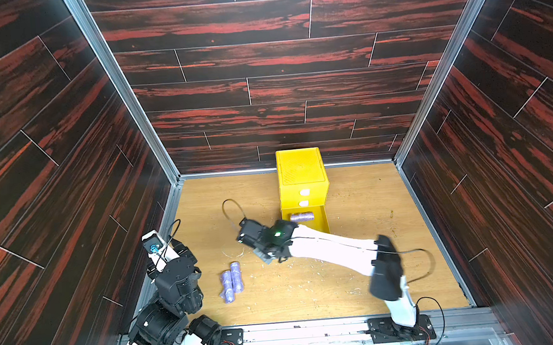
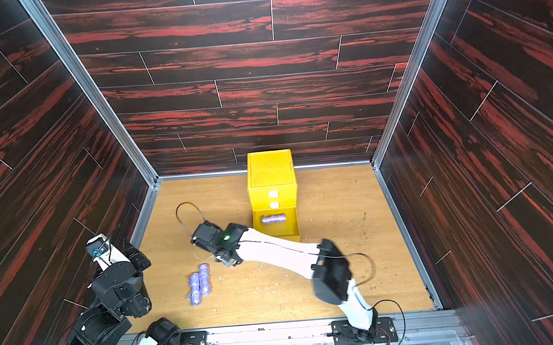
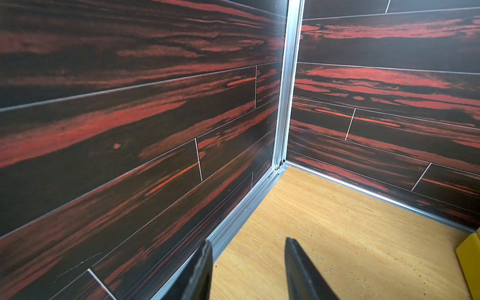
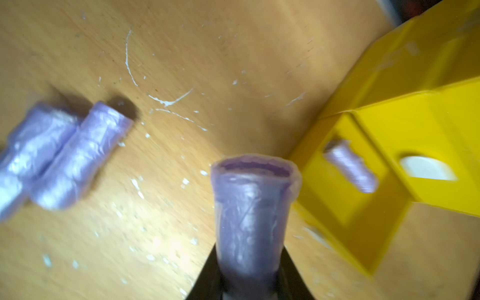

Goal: Sort the rolls of trash bags by color and place them into the drawer
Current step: Pick up the roll of trash bags from the center of the board, then place the roll of trash bags in the drawer.

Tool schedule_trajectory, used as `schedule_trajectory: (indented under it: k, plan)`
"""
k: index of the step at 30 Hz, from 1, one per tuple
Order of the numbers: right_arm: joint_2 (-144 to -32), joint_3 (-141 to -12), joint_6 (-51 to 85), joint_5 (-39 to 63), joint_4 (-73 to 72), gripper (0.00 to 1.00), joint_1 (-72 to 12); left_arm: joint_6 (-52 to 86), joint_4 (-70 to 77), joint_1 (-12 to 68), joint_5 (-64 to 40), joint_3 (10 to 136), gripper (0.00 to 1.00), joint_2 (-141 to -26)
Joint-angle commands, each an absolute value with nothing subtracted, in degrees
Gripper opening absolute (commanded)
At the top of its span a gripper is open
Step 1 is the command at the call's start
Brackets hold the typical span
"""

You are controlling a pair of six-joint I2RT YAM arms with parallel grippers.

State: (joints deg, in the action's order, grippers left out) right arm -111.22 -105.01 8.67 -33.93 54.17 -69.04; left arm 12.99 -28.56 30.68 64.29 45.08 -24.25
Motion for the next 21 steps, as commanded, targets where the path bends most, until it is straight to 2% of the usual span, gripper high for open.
schedule_trajectory:
  k: [1, 7, 11, 18, 21]
  plan:
    - [-101.98, -95.52, -4.91, -37.72, 48.61, 0.28, -69.1, 12.57, -28.28, 30.25, 63.17, 44.91, 0.47, -23.98]
    - [-91.06, -87.22, -14.08, -47.09, 41.46, 0.26, -68.47, 12.74, -28.43, 30.15, 62.49, 45.09, 0.47, -24.39]
    - [-85.53, -77.66, -25.38, -52.23, 30.77, 0.25, -68.06, 12.75, -28.55, 30.15, 62.35, 45.02, 0.47, -24.1]
    - [-79.77, -73.75, -33.04, -35.25, 30.12, 0.26, -60.4, 12.83, -28.48, 30.14, 62.15, 44.89, 0.47, -23.34]
    - [-78.17, -71.5, -38.62, -29.37, 27.41, 0.21, -57.33, 12.83, -28.41, 30.06, 62.04, 44.91, 0.47, -23.25]
